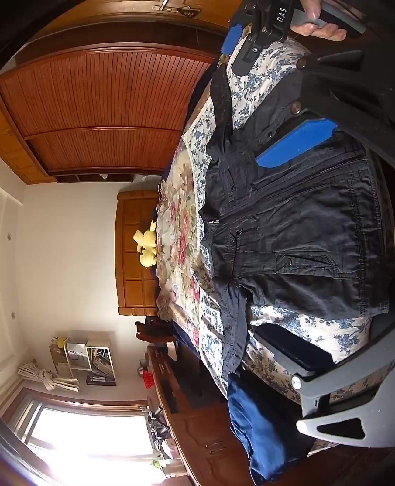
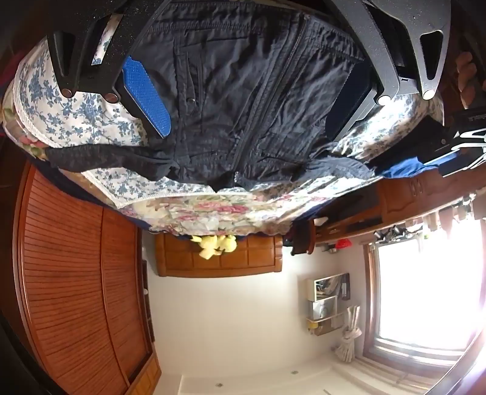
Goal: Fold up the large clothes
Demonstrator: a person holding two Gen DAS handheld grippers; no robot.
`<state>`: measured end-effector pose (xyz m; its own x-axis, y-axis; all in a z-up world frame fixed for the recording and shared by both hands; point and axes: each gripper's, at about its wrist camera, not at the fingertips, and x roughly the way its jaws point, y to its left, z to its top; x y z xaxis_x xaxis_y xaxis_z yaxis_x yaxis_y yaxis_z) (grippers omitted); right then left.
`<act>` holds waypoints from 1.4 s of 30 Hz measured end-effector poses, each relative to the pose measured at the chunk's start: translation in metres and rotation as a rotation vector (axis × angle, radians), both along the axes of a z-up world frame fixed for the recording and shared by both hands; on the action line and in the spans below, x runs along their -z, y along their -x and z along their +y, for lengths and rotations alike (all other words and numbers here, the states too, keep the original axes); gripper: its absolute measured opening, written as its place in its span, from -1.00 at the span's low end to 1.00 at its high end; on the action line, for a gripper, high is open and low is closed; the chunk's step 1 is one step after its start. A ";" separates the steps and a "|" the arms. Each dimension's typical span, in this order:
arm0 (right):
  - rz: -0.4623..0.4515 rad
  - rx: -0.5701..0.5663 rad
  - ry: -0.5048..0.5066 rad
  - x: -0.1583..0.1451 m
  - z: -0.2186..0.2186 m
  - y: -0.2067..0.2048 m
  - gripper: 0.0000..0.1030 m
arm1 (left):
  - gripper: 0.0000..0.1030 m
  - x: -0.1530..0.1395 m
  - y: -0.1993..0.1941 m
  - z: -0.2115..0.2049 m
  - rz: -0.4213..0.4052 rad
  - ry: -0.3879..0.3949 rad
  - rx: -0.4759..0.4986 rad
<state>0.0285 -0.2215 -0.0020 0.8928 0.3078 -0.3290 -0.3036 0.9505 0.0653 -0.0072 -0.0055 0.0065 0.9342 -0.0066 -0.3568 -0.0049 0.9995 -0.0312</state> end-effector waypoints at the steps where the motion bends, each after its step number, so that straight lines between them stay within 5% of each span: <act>1: -0.001 0.001 0.000 -0.001 0.000 0.000 1.00 | 1.00 0.000 0.000 -0.001 -0.001 -0.001 0.000; 42: -0.004 0.005 -0.002 -0.003 0.002 0.001 1.00 | 1.00 -0.004 0.003 -0.009 -0.006 0.000 0.012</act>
